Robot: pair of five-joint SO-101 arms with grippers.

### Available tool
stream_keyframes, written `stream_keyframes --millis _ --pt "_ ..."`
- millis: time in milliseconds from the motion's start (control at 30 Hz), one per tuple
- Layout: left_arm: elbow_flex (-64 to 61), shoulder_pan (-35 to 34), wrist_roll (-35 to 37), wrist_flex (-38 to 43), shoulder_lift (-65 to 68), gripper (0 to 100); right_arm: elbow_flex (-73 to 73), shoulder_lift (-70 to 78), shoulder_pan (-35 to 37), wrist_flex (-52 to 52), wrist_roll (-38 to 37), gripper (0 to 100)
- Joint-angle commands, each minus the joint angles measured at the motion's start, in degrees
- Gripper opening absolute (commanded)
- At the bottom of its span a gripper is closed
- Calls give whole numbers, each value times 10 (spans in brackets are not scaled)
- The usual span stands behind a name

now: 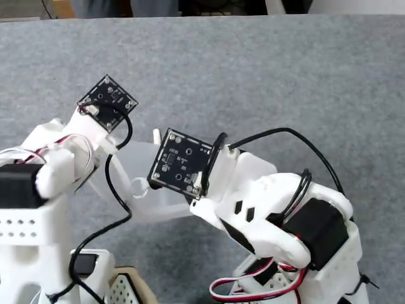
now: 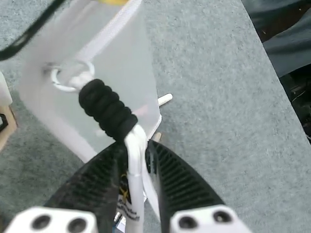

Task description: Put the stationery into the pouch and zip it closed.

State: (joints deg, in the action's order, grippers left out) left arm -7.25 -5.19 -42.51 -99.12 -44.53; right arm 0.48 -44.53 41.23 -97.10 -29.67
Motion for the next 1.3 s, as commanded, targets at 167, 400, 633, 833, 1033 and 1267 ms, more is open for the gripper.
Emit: stream_keyframes --millis 167,400,633,833,1033,1267 --pt "52 -3 163 -17 -5 28 -4 -9 -10 23 33 15" --pt "53 -1 287 -18 -5 28 -1 -9 -11 20 34 15" --pt "53 0 385 -18 -6 28 -1 -9 -11 23 40 15" --pt "51 -2 423 -18 -6 28 -5 -9 -33 24 40 15" --pt "48 0 446 -18 -6 28 -5 -10 -56 25 40 15" --pt "49 -4 446 -18 -6 28 -5 -10 -78 25 40 90"
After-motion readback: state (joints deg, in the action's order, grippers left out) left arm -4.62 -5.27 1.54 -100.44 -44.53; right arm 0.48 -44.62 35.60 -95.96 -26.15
